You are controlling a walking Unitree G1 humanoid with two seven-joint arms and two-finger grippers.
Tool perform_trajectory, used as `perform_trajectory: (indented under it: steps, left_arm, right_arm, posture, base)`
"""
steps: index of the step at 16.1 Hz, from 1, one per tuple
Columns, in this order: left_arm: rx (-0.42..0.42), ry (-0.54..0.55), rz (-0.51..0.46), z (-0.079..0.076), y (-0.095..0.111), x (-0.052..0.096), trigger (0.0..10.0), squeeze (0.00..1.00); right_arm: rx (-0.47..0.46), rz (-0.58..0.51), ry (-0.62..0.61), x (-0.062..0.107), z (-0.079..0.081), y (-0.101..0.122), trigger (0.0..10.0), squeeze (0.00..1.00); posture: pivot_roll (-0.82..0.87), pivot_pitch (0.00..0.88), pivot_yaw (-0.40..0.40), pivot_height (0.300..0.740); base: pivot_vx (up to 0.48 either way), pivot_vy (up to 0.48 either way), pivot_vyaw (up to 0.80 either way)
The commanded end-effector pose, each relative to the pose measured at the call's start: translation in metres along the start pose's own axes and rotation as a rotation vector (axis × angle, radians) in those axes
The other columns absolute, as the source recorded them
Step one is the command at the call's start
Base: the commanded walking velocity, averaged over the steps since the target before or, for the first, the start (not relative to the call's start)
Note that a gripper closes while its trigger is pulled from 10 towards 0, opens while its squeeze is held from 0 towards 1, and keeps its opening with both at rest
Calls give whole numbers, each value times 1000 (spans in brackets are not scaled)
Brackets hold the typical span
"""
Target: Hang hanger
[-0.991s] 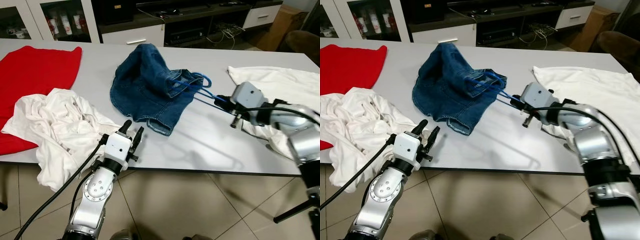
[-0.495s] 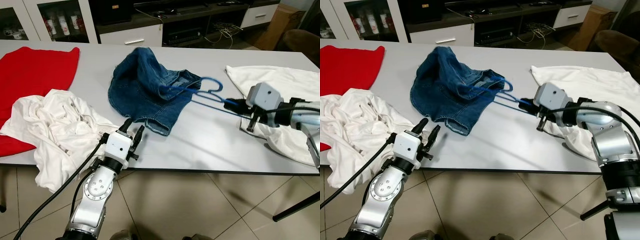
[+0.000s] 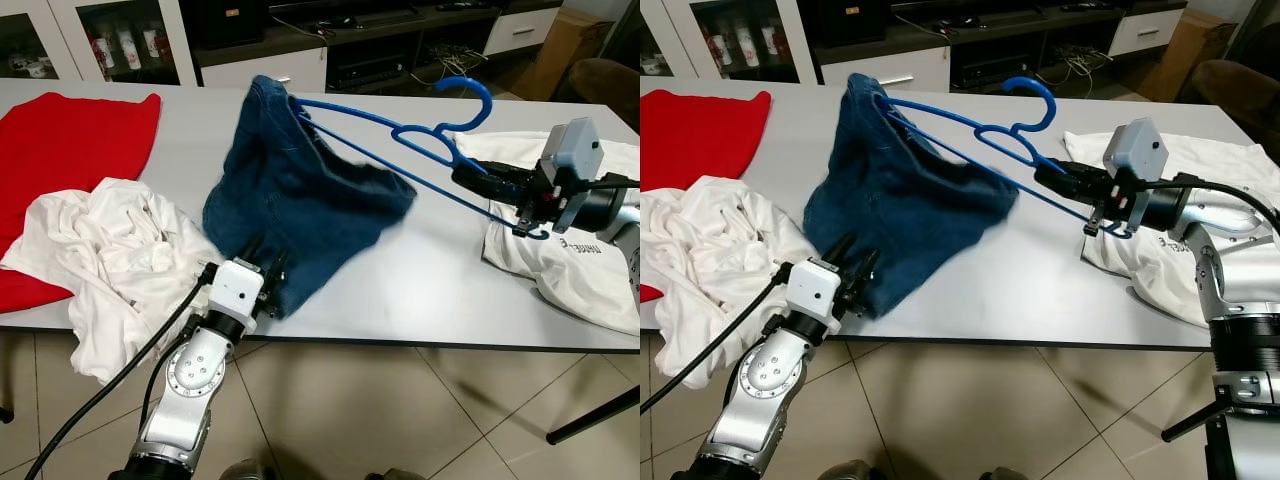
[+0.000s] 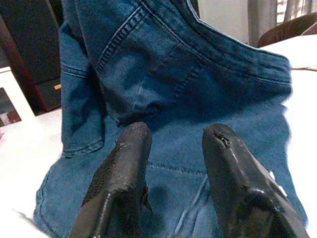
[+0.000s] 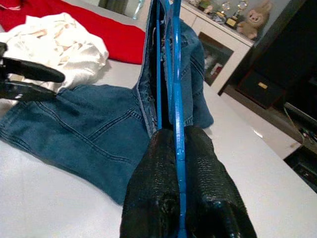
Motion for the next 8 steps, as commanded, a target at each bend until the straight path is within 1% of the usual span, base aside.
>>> perform_trajectory:
  steps: [1, 2, 3, 5, 6, 7, 8]
  left_arm:
    - [-11, -5, -3, 0, 0, -1, 10000, 0]
    - [-10, -5, -4, 0, 1, -1, 10000, 0]
    - [-9, -6, -4, 0, 1, -1, 10000, 0]
    - [-8, -9, -3, -2, 0, -2, 10000, 0]
    - [-5, -7, -4, -2, 0, -2, 10000, 0]
    - [-5, -7, -4, -2, 0, -2, 10000, 0]
    - [-4, -8, -4, -3, 0, -3, 10000, 0]
  right_arm:
    - [43, 15, 46, 2, 6, 2, 10000, 0]
    - [62, 71, 74, 5, 11, -7, 10000, 0]
    - [79, 107, 84, 8, 12, -13, 10000, 0]
    - [137, 242, 72, 18, 5, -32, 10000, 0]
    - [167, 303, 83, 23, 5, -41, 10000, 0]
    - [167, 303, 83, 23, 5, -41, 10000, 0]
    - [185, 354, 93, 30, 4, -48, 10000, 0]
  posture:
    - [2, 0, 17, 740]
    - [0, 0, 16, 740]
    - [-3, 0, 18, 740]
    - [-5, 0, 16, 740]
    - [-11, 0, 13, 740]
    - [-11, 0, 13, 740]
    - [-13, 0, 12, 740]
  base:
    - [0, 0, 0]
    - [0, 0, 0]
    - [0, 0, 0]
    - [0, 0, 0]
    - [0, 0, 0]
    - [0, 0, 0]
    - [0, 0, 0]
Point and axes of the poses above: a point about 5 cm out from each wrist's last joint towards the gripper, its own x axis pointing back from the gripper into the wrist, its own y axis along the axis of the wrist's last joint, z = x × y, the point moved 6 cm from there along -x, pointing out of the wrist towards the gripper, and after that the axes turned 10 degrees about x, right-handed, at the moved point
